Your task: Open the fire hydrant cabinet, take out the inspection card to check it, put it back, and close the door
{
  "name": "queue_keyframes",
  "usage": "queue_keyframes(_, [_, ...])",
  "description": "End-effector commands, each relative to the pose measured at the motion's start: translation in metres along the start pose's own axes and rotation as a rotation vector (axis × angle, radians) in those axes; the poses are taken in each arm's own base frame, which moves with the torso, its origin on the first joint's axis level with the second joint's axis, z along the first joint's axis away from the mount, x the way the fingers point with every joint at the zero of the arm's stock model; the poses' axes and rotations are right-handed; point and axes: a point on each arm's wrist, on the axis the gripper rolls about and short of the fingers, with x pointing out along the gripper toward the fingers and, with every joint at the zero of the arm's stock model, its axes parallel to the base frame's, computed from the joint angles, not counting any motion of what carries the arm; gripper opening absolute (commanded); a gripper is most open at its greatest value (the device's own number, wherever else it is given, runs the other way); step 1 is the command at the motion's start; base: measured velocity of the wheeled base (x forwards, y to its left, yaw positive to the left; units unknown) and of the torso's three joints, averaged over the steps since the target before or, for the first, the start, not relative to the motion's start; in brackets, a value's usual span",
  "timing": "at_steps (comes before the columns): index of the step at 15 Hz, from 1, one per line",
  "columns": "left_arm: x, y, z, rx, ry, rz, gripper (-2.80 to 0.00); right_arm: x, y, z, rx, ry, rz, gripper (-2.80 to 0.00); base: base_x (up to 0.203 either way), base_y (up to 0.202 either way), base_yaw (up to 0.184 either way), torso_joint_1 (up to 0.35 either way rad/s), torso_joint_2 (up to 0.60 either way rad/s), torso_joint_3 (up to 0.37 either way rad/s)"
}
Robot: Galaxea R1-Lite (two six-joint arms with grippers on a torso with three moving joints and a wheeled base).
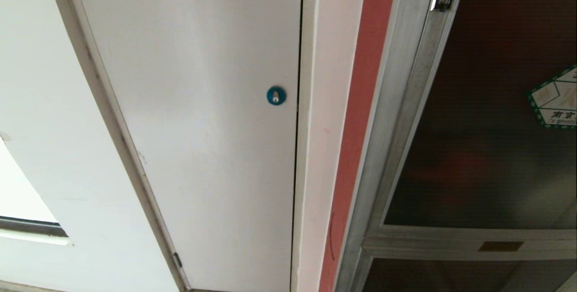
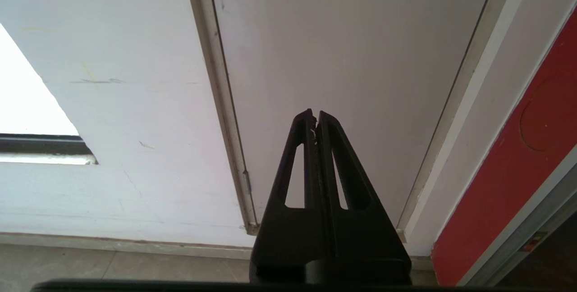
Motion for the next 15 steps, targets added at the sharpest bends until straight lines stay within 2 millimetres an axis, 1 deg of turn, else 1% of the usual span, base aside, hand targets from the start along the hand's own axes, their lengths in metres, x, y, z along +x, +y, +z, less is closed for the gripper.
queue_keyframes(1, [0.0,0.0,0.0,0.0,0.001,0.0,-2.8,0.0,-0.002,-0.002,0.005,0.01,-0.008,-2.8,0.0,0.0,0.0,0.0,0.0,0.0])
queue_keyframes(15, [0.0,0.0,0.0,0.0,0.001,0.0,-2.8,0.015,-0.018,-0.012,0.025,0.05,-0.051,-2.8,0.0,0.0,0.0,0.0,0.0,0.0])
